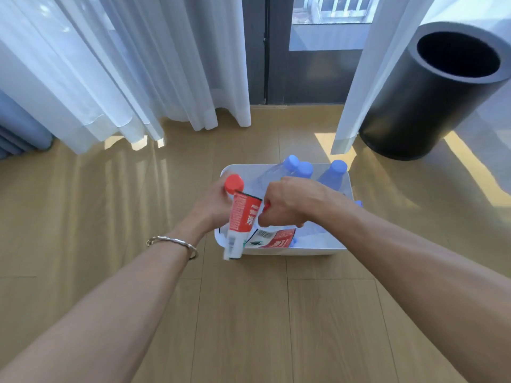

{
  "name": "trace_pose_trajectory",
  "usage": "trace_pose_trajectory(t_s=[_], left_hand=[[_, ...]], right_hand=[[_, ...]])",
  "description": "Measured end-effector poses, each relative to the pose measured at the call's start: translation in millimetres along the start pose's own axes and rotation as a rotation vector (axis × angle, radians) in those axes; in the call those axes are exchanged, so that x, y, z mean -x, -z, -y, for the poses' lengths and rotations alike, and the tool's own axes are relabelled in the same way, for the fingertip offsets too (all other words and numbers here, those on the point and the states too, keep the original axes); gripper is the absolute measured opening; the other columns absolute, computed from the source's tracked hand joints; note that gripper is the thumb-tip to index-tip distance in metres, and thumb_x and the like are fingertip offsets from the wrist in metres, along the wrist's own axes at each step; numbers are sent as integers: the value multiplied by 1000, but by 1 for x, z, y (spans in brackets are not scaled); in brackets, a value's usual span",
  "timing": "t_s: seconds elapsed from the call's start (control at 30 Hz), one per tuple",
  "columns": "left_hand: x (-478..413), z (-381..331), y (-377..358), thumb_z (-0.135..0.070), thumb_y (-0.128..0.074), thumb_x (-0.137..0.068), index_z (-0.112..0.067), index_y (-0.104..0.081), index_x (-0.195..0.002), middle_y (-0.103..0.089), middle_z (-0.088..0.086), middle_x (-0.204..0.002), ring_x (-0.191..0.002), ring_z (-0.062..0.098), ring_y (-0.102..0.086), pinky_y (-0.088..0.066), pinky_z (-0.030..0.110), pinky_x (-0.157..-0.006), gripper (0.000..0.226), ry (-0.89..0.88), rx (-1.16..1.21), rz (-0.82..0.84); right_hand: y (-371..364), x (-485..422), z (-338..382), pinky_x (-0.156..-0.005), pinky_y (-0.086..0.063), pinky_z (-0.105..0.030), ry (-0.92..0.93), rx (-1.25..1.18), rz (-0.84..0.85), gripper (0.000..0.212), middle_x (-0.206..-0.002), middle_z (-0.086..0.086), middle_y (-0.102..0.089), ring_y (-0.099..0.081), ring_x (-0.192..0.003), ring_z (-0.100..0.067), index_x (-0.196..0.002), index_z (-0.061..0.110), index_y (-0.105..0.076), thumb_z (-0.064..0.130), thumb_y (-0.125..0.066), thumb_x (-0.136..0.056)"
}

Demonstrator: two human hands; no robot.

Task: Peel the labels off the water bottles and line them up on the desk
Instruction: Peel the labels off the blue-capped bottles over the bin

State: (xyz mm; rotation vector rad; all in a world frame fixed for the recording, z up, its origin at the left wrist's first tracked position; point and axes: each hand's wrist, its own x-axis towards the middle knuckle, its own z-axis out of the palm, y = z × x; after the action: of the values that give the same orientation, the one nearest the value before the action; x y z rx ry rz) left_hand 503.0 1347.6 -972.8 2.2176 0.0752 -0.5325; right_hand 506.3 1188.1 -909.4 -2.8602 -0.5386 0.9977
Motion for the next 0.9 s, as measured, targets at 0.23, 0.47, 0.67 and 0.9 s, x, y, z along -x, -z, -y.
trace_pose_trajectory(t_s=[0.23,0.47,0.67,0.9], left_hand=[[-2,12,7,-49,-66,-47,-33,-48,-100,-64,-1,-91,-88,28,-62,-54,50,-81,58,20,-154,77],[1,6,16,-48,-64,-63,-37,-41,-110,-64,-7,-95,-87,19,-65,-55,43,-81,54,7,-233,190],[2,-2,24,-33,-74,-81,-34,-45,-117,-63,-16,-99,-82,6,-65,-49,21,-65,46,18,-145,273],[-2,-13,31,-23,-76,-79,-30,-35,-143,-48,-5,-137,-110,13,-53,-41,22,-80,76,2,-97,290]], right_hand=[[2,-6,0,-47,-44,-19,2,-56,-87,31,-50,-4,-60,-55,-41,-13,-68,10,-63,36,-53,-81],[5,-15,-4,-58,-56,-23,22,-232,136,41,-72,-5,-74,-67,-54,-14,-92,9,-72,47,-59,-85],[19,-19,-75,-49,-48,-20,-259,-422,182,37,-63,-3,-68,-63,-47,-15,-82,10,-65,46,-58,-89],[-46,-9,-149,-62,-51,-31,-660,-428,78,51,-80,-10,-59,-62,-65,-27,-96,7,-54,57,-42,-93]])
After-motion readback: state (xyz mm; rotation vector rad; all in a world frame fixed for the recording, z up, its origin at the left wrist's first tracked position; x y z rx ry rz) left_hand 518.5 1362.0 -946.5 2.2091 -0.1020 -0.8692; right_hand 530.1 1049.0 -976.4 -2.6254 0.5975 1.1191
